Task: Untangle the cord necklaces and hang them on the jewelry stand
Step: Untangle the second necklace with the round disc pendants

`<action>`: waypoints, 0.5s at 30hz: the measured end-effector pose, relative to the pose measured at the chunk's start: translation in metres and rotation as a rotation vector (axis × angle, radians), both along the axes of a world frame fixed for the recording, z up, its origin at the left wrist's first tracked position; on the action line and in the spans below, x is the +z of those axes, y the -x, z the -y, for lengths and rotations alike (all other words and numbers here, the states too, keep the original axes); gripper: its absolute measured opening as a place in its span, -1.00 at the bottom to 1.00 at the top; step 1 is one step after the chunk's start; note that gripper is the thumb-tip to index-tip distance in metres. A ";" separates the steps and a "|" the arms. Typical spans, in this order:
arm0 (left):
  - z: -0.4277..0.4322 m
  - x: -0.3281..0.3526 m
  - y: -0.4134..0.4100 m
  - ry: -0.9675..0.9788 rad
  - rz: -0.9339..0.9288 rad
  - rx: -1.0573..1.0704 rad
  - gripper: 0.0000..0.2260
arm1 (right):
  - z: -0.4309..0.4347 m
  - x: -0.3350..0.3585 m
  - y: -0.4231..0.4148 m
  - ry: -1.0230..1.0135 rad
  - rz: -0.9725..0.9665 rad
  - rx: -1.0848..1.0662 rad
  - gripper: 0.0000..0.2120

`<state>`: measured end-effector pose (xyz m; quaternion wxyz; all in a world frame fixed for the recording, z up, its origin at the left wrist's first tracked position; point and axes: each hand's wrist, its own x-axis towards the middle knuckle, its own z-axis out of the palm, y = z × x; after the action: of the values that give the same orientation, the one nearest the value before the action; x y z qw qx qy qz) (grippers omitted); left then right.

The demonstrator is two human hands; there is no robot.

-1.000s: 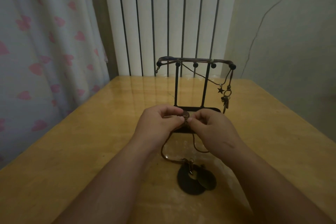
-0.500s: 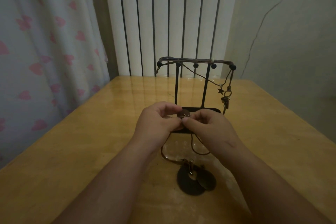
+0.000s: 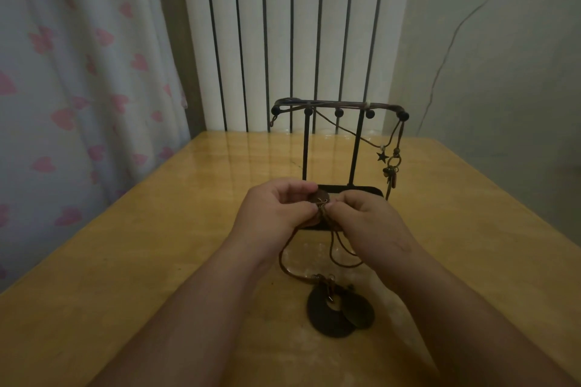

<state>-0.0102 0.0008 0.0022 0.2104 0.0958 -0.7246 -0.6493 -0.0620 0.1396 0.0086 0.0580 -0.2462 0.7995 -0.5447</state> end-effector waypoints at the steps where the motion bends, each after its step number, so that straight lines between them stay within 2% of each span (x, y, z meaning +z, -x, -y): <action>1: 0.000 0.000 0.000 0.007 0.000 0.000 -0.72 | 0.000 0.000 -0.001 0.009 0.015 -0.003 -0.81; 9: -0.002 0.001 -0.002 0.044 -0.032 0.019 -0.72 | 0.000 0.001 -0.001 0.115 0.059 -0.045 -0.82; 12: -0.002 0.002 -0.002 0.063 -0.034 0.006 -0.75 | 0.000 0.000 0.000 0.145 0.074 -0.062 -0.92; 15: -0.003 0.003 -0.003 0.073 -0.033 -0.017 -0.74 | -0.001 -0.001 0.002 0.180 0.103 -0.083 -0.94</action>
<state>-0.0070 0.0041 0.0052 0.2201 0.0714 -0.7451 -0.6255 -0.0637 0.1407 0.0080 0.0540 -0.1889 0.7528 -0.6282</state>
